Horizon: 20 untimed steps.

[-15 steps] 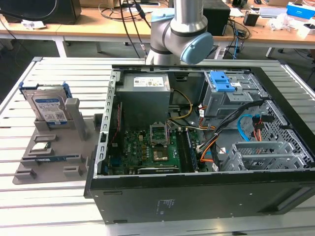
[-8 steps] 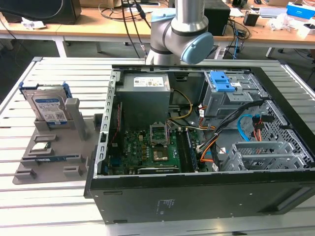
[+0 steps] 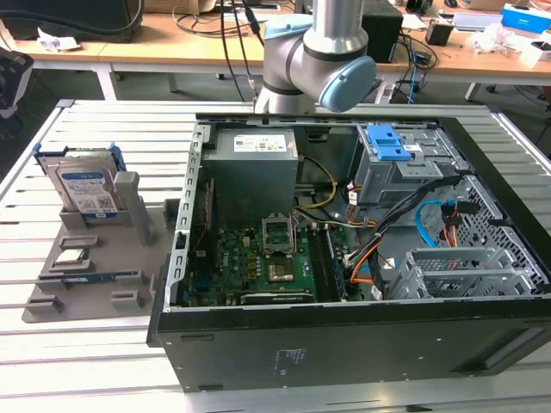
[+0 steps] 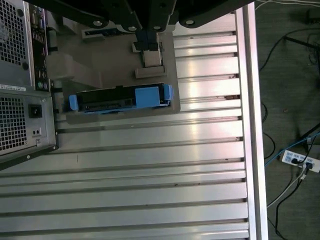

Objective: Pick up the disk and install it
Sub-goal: 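Reach for the disk, then pick up the disk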

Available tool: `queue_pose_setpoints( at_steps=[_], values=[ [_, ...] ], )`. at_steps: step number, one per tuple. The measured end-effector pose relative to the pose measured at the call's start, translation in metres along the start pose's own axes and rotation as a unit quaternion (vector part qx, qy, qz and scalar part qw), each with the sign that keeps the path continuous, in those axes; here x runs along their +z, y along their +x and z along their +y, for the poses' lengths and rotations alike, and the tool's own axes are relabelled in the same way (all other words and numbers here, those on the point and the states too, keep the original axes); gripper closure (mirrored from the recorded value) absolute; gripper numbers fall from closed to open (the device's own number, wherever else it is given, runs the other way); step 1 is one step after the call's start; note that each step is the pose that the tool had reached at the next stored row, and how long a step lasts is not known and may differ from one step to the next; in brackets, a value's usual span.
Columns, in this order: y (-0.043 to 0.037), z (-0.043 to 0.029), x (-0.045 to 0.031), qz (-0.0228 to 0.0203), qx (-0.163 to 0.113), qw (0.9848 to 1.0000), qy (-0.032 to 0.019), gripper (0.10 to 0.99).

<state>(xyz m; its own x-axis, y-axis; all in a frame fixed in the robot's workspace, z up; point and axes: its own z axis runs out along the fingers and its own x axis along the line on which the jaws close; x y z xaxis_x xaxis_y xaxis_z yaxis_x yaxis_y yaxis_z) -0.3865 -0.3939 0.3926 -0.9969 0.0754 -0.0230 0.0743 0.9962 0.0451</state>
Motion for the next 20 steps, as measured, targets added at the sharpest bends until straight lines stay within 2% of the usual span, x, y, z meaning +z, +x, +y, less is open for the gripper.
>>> queue_pose_setpoints(
  at_steps=[14,20],
  values=[
    [-0.0004,0.0000,0.0000,0.0001,-0.001,1.0000,0.0000,0.980],
    [-0.0004,0.0000,0.0000,0.0014,-0.030,0.9995,-0.0007,0.980]
  ],
)
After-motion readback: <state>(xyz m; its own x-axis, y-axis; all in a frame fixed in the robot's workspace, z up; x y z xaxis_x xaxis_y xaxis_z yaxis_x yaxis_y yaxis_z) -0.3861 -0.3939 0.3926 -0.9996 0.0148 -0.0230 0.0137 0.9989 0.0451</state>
